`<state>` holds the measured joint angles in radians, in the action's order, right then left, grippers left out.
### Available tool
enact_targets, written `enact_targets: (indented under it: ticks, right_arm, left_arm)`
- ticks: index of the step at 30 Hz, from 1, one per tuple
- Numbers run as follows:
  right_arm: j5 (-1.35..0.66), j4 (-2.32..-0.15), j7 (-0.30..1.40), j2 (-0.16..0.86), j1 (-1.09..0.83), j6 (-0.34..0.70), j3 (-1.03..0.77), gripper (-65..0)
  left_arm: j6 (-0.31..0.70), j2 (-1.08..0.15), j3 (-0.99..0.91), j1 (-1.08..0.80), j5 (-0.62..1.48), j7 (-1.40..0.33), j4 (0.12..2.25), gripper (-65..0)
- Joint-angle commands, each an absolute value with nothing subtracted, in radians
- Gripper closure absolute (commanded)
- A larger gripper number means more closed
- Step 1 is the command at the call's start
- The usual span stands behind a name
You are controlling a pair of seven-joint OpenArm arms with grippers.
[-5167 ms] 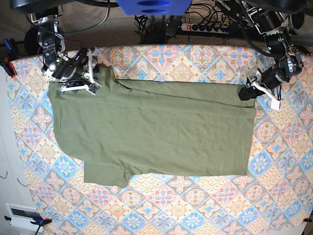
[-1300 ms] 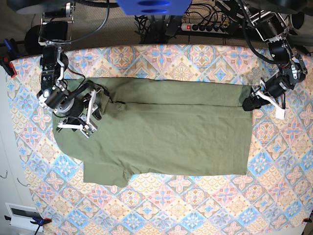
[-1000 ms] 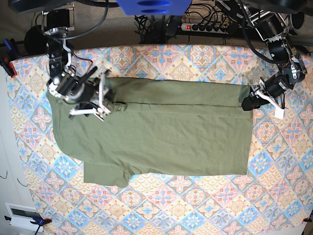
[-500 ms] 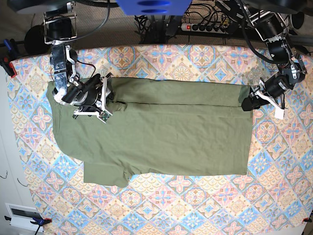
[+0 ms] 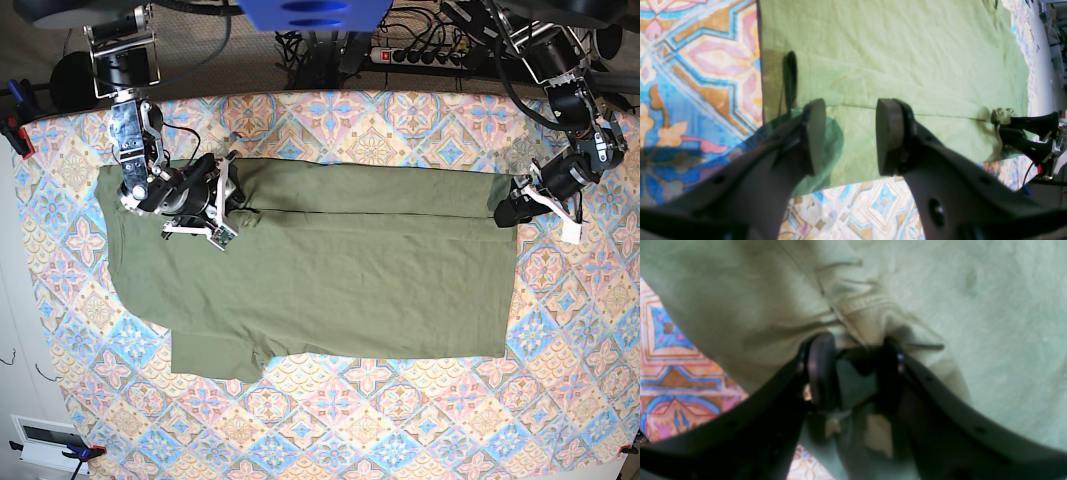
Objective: Layout the t-shirt on the table in an organized manner, then fold the t-shirt properly
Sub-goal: 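Drag the pinched shoulder with the right gripper toward the shirt's middle, then pull the shoulder back outward with the right gripper, smoothing the shirt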
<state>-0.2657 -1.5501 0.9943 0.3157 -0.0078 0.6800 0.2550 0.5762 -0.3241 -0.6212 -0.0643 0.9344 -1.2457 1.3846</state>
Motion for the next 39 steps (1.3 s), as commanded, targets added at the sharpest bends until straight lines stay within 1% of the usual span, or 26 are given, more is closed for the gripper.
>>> enact_targets:
  ticks: [1,3,4,5,8,9,12,17,19,21,26,29,33,36,39]
  right_arm:
    - [-0.278,-1.549,1.021,0.305,0.002,0.698,0.263,-21.4]
    - [-0.278,-1.549,1.024,0.275,0.03,0.698,0.262,-21.0]
    - [-0.278,-1.549,1.026,0.265,0.045,0.698,0.262,-19.6]
    - [-0.278,-1.549,1.026,0.259,0.056,0.698,0.259,-17.0]
    - [-0.283,-1.554,1.024,0.257,0.067,0.698,0.242,-6.5]
    - [-0.283,-1.558,1.026,0.257,0.067,0.698,0.231,-5.6]
    - [-0.285,-1.58,1.03,0.259,0.067,0.698,0.217,-5.7]
    - [-0.286,-1.678,1.033,0.262,0.059,0.698,0.206,-5.7]
    - [-0.286,-1.699,1.066,0.262,0.059,0.698,0.199,-6.1]
    - [-0.286,-1.707,1.106,0.262,0.059,0.698,0.206,-8.2]
    - [-0.286,-1.709,1.122,0.262,0.054,0.698,0.206,-21.1]
    - [-0.285,-1.709,1.122,0.262,0.051,0.698,0.197,-26.6]
    - [-0.285,-1.732,1.122,0.314,0.051,0.698,0.185,-26.7]
    - [-0.286,-1.77,1.127,0.34,0.016,0.698,0.071,-25.9]
    - [-0.286,-1.801,1.127,0.34,-0.042,0.698,-0.038,-26.0]
  left_arm:
    - [0.582,-0.34,-0.624,-0.053,0.952,-1.231,1.397,-25.1]
    - [0.582,-0.34,-0.624,-0.054,0.952,-1.231,1.397,-25.1]
    - [0.582,-0.34,-0.624,-0.054,0.952,-1.231,1.397,-25.1]
    - [0.582,-0.34,-0.624,-0.056,0.952,-1.231,1.397,-25.1]
    - [0.582,-0.34,-0.624,-0.059,0.952,-1.231,1.397,-25.1]
    - [0.582,-0.34,-0.624,-0.061,0.952,-1.231,1.397,-25.1]
    - [0.582,-0.34,-0.624,-0.061,0.952,-1.231,1.397,-25.1]
    - [0.582,-0.34,-0.624,-0.061,0.952,-1.231,1.397,-25.1]
    - [0.582,-0.341,-0.624,-0.061,0.952,-1.231,1.397,-25.1]
    - [0.582,-0.344,-0.624,-0.061,0.952,-1.231,1.397,-25.1]
    - [0.582,-0.344,-0.624,-0.056,0.952,-1.231,1.397,-25.2]
    - [0.582,-0.344,-0.624,-0.056,0.952,-1.231,1.397,-25.2]
    - [0.582,-0.344,-0.624,-0.056,0.952,-1.231,1.397,-25.2]
    - [0.582,-0.344,-0.624,-0.056,0.952,-1.231,1.395,-25.2]
    - [0.582,-0.346,-0.624,-0.059,0.952,-1.231,1.395,-25.2]
